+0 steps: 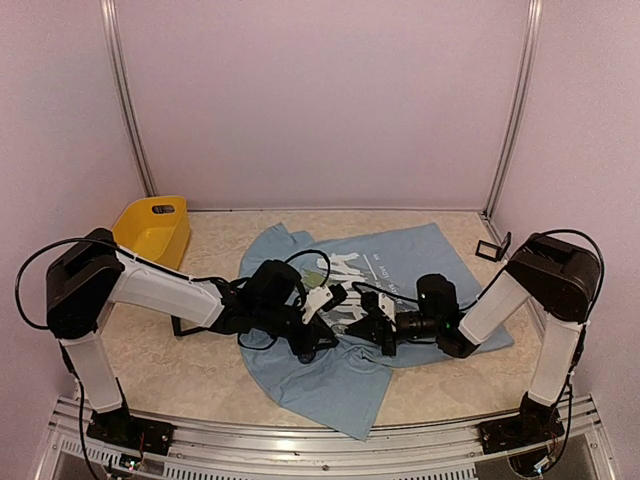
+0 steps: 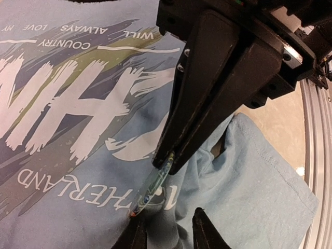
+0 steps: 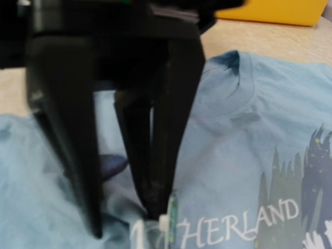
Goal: Pin the brooch onto the clothing
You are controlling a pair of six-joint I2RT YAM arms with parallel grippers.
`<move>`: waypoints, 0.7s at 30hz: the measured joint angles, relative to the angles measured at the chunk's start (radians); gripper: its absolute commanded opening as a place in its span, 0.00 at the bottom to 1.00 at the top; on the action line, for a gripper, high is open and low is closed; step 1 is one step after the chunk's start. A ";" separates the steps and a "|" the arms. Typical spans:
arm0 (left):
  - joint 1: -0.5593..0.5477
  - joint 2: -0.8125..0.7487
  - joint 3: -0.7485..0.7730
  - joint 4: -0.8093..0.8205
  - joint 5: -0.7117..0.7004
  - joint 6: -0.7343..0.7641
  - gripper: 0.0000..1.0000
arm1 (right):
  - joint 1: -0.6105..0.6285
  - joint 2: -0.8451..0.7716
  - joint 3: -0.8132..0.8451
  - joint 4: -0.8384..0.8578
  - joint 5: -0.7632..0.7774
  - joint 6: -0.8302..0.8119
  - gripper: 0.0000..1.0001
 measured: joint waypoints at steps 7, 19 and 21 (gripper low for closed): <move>0.004 -0.095 -0.056 -0.013 -0.027 -0.002 0.37 | -0.002 0.000 0.014 -0.001 -0.072 0.023 0.00; 0.006 -0.093 -0.063 0.043 -0.044 0.013 0.23 | -0.002 0.000 0.016 -0.010 -0.111 0.027 0.00; 0.004 -0.074 -0.057 0.042 -0.036 0.016 0.22 | -0.002 0.000 0.016 -0.012 -0.111 0.026 0.00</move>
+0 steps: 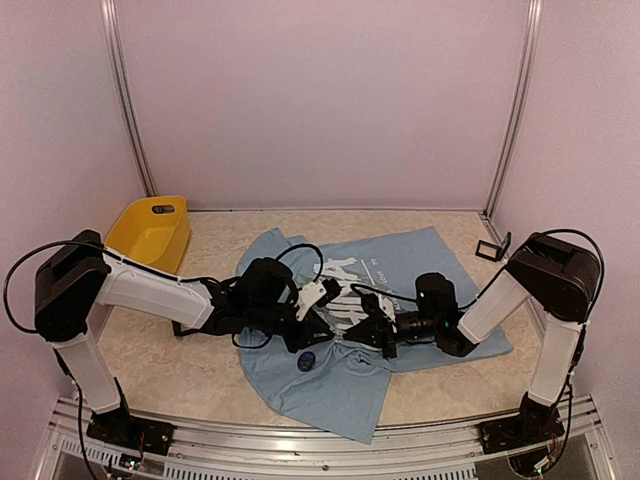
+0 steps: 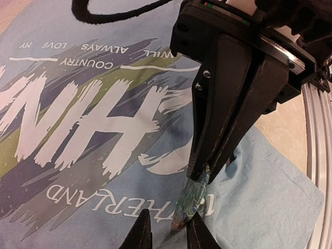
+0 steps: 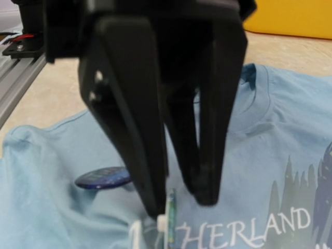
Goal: Pin the brooch onto the clothing
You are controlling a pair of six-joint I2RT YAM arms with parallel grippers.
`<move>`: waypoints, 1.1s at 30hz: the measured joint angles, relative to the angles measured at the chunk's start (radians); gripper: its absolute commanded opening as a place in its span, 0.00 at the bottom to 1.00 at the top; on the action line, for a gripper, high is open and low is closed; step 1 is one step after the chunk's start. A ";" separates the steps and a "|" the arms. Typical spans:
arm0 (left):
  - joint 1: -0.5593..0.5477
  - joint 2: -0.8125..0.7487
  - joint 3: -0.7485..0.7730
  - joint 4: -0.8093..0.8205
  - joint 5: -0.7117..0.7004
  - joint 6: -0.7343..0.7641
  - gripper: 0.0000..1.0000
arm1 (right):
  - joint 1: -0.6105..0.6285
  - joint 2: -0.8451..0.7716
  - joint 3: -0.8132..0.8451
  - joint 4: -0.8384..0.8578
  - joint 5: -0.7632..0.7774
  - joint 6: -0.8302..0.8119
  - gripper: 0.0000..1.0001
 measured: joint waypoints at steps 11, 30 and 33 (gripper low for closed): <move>-0.010 0.046 0.024 -0.021 0.041 0.014 0.00 | -0.003 0.000 0.005 -0.026 0.003 0.001 0.04; -0.021 -0.013 0.020 -0.042 0.024 -0.002 0.00 | -0.014 -0.043 -0.024 -0.119 0.034 0.026 0.00; -0.024 -0.021 0.020 -0.051 0.023 -0.002 0.00 | -0.017 -0.039 -0.026 -0.118 0.051 0.036 0.00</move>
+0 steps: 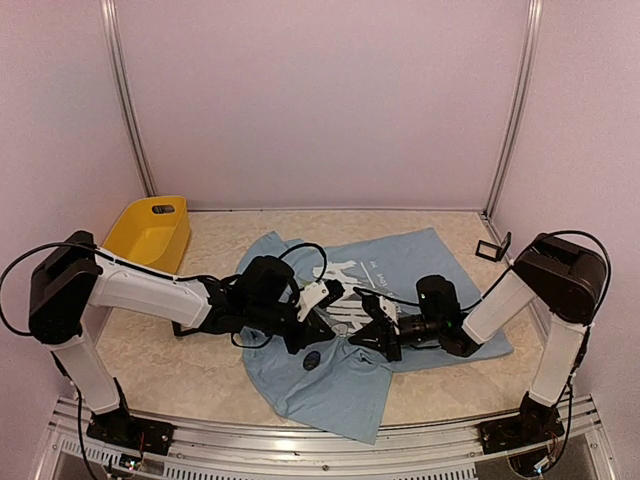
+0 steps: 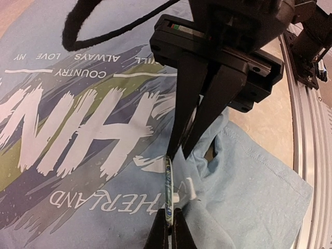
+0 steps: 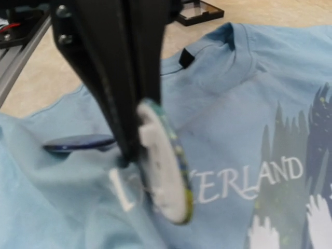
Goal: Pin the brooch onto the clothing
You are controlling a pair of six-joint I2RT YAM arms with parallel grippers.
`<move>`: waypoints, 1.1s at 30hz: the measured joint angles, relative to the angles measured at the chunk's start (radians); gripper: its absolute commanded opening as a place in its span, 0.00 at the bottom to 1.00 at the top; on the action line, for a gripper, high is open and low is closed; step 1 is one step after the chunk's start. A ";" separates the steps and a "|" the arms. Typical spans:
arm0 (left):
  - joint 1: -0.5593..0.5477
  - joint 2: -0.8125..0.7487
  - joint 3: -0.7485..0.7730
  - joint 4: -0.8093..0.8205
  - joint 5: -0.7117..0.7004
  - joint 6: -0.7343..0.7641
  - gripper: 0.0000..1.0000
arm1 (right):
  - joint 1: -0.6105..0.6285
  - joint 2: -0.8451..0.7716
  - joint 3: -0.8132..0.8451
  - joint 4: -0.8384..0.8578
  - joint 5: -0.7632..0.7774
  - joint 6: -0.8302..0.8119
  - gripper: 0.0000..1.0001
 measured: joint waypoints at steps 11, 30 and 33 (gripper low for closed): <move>-0.021 -0.011 0.000 -0.015 -0.006 -0.003 0.00 | -0.017 0.025 0.010 -0.009 0.006 0.057 0.00; -0.033 -0.026 0.000 -0.019 -0.020 -0.006 0.00 | 0.029 -0.031 0.038 -0.013 -0.037 0.071 0.49; -0.033 -0.026 0.000 -0.019 -0.021 -0.006 0.00 | 0.042 -0.026 0.042 0.001 -0.043 0.074 0.45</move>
